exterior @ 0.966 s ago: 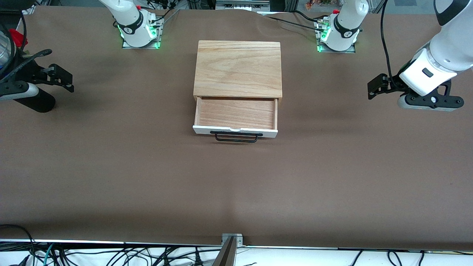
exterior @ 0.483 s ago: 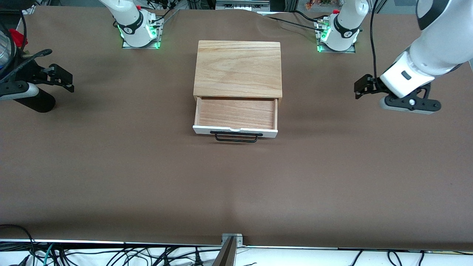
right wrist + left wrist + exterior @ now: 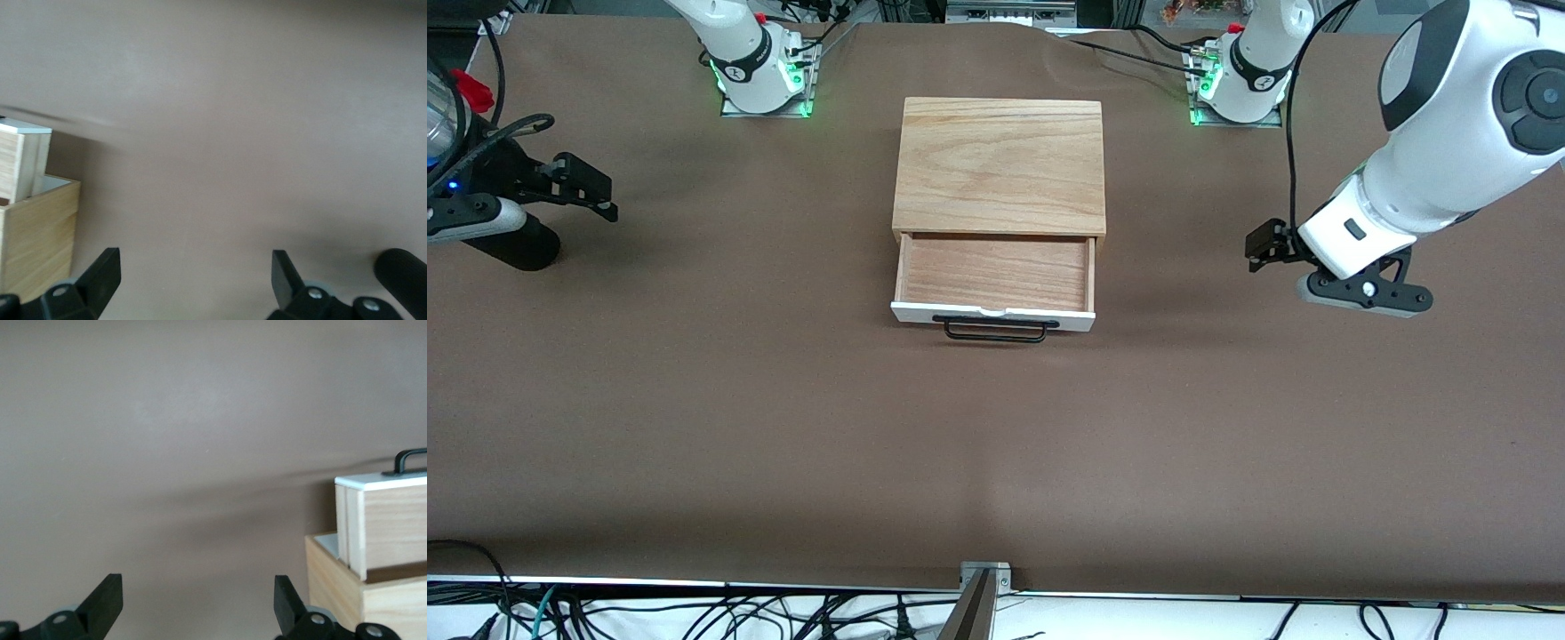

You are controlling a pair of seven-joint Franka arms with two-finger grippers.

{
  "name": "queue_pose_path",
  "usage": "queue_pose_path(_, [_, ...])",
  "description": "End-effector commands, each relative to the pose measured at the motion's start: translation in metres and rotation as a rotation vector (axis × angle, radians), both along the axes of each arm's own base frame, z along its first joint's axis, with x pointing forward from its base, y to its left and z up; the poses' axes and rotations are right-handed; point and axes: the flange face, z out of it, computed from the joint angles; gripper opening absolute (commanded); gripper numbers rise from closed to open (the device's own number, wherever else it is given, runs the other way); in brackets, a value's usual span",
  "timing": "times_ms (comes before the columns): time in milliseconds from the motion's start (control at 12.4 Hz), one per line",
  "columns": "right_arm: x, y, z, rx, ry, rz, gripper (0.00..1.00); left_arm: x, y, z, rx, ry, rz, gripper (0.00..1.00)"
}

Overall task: Close drawer with both arms simultaneously
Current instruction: 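Move the left gripper toward the drawer front while the right gripper approaches too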

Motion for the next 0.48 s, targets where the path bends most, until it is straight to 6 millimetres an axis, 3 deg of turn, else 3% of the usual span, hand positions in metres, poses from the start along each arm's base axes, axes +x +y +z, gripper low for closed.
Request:
queue_pose_path(0, [0.008,0.014,-0.011,0.029,0.023,0.028,1.00,0.017,-0.007,-0.008,-0.061,-0.029,0.008,1.00])
queue_pose_path(81, [0.011,0.044,-0.025,0.014,0.052,0.082,1.00,0.021,-0.014,-0.014,-0.082,-0.039,0.007,1.00])
queue_pose_path(242, [0.021,0.062,-0.057,0.018,0.108,0.115,1.00,0.030,-0.019,-0.027,-0.106,-0.055,0.014,1.00])
queue_pose_path(403, [0.026,0.075,-0.072,0.015,0.119,0.136,1.00,0.040,-0.027,-0.042,-0.140,-0.074,0.021,1.00])
